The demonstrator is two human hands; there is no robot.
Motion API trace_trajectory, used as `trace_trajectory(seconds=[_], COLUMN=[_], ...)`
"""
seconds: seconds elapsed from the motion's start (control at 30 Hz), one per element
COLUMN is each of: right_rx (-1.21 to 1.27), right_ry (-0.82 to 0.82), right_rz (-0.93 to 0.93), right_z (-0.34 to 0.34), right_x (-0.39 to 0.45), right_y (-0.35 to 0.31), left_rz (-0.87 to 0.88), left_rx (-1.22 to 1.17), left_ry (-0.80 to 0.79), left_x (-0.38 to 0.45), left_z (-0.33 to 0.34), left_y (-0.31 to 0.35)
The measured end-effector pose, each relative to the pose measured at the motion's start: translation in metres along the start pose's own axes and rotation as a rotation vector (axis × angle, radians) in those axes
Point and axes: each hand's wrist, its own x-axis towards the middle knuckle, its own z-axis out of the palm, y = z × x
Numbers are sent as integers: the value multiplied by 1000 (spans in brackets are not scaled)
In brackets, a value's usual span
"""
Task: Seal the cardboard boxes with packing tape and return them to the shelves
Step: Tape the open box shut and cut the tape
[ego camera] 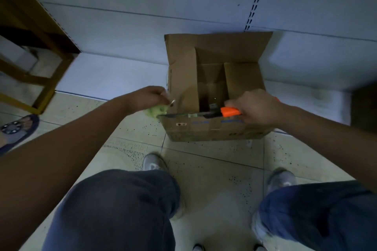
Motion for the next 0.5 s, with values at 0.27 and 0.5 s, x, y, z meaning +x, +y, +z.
trace_trajectory(seconds=[0.27,0.5], right_rx=[-26,53], right_ry=[151,-51], right_rz=[19,436], right_z=[25,59], right_x=[1,62], right_y=[14,29], left_rz=[-50,111], left_rx=[326,-111], left_ry=[-364,543], left_x=[91,93], left_z=[68,-15], left_y=[13,6])
